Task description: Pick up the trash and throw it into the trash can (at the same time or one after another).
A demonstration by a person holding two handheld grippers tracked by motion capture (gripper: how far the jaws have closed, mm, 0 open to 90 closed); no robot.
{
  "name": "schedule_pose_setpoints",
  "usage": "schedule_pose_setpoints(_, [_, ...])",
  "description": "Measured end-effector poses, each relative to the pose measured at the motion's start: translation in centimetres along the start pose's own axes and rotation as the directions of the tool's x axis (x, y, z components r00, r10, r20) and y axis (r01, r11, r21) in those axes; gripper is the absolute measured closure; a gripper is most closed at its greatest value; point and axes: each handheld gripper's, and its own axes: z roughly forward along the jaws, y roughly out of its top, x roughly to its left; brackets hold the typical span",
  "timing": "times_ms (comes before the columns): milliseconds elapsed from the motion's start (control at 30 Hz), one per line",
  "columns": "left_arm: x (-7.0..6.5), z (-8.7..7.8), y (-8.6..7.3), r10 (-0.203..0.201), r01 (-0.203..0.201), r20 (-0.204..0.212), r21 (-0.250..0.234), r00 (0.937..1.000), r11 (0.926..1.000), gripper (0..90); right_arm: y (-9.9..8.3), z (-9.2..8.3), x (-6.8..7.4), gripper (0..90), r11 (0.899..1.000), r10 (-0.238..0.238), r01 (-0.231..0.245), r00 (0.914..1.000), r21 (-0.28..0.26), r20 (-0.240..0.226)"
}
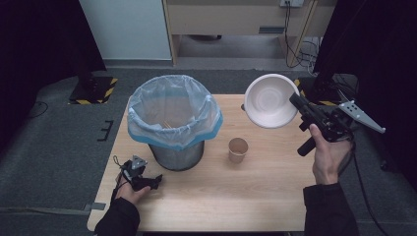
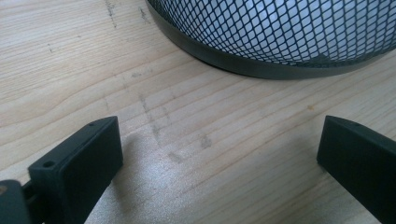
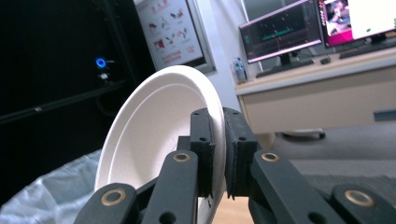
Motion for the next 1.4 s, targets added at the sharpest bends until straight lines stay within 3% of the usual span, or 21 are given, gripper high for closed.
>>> schedule_pose_setpoints(467, [0.0,0.0,0.0,0.000,0.000,0.000,0.000,1.0000,1.0000,0.0,1.8,3.3,4.1,84.0,0.999,-0.013,0.010,0.9972,-0.050,-0.074])
schedule_pose_setpoints(1200, [0.0,0.0,0.0,-0.001,0.001,0.000,-0.002,1.0000,1.0000,0.0,1.9,9.2,9.1,84.0,0.999,-0.048,0.044,0.9885,-0.032,-0.143])
schedule_pose_setpoints(1400, [0.0,0.0,0.0,-0.001,0.001,0.000,-0.002,1.0000,1.0000,0.0,1.4,10.8,10.2,84.0,0.999,-0.038,0.035,0.9867,-0.021,-0.158])
